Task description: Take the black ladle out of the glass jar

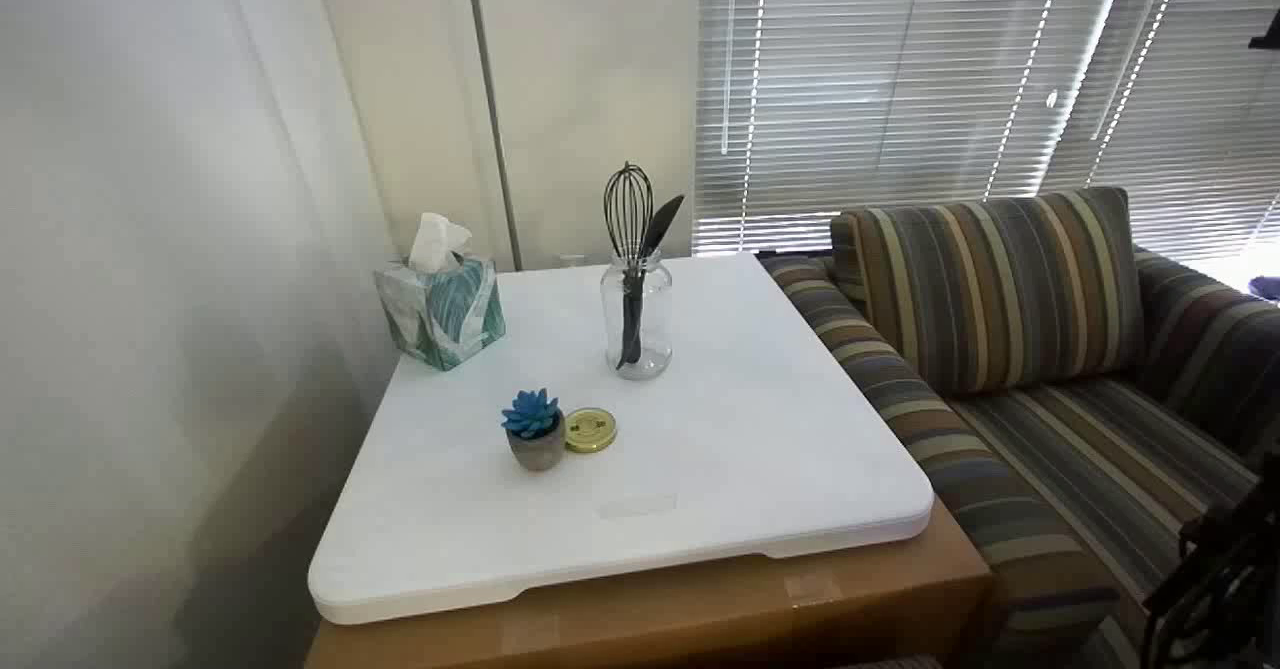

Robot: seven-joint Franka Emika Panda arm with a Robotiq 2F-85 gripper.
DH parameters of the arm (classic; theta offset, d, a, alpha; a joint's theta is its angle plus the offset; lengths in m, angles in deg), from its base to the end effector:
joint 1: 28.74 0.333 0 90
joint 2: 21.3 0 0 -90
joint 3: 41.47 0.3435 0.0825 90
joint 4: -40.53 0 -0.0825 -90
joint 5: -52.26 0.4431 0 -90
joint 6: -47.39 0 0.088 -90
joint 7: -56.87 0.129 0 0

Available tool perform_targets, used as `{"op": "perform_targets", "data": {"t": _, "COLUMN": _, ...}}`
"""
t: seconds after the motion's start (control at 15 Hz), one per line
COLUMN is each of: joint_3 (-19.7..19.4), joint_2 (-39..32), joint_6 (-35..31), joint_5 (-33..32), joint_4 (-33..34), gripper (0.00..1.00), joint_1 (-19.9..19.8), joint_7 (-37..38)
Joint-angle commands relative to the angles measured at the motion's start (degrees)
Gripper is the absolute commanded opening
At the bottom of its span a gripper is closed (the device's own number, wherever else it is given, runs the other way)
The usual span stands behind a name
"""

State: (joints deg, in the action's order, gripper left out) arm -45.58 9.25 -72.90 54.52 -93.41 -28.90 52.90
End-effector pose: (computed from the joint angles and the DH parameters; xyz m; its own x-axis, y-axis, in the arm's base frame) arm 0.4673 -0.0355 0.5500 0.9559 -0.0231 0.2928 -0.0074 -0.9985 -0.0546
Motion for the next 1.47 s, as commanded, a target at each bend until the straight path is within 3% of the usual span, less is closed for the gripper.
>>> {"op": "perform_targets", "data": {"t": 0.0, "joint_3": 0.3, "joint_2": -0.1, "joint_6": 0.1, "joint_5": 0.2, "joint_4": 0.1, "gripper": 1.0, "joint_1": -0.4, "joint_7": -0.2}}
{"op": "perform_targets", "data": {"t": 0.47, "joint_3": 2.0, "joint_2": -3.5, "joint_6": -8.0, "joint_5": -3.0, "joint_4": 0.7, "gripper": 1.0, "joint_1": -2.1, "joint_7": 6.7}}
{"op": "perform_targets", "data": {"t": 0.93, "joint_3": 1.7, "joint_2": -14.4, "joint_6": -14.1, "joint_5": -2.2, "joint_4": 5.2, "gripper": 1.0, "joint_1": -1.1, "joint_7": 7.9}}
{"op": "perform_targets", "data": {"t": 1.27, "joint_3": 1.5, "joint_2": -22.7, "joint_6": -17.9, "joint_5": 2.2, "joint_4": 9.5, "gripper": 1.0, "joint_1": -0.3, "joint_7": 9.0}}
{"op": "perform_targets", "data": {"t": 1.4, "joint_3": 0.9, "joint_2": -25.4, "joint_6": -18.3, "joint_5": 8.4, "joint_4": 11.5, "gripper": 1.0, "joint_1": 0.6, "joint_7": 6.9}}
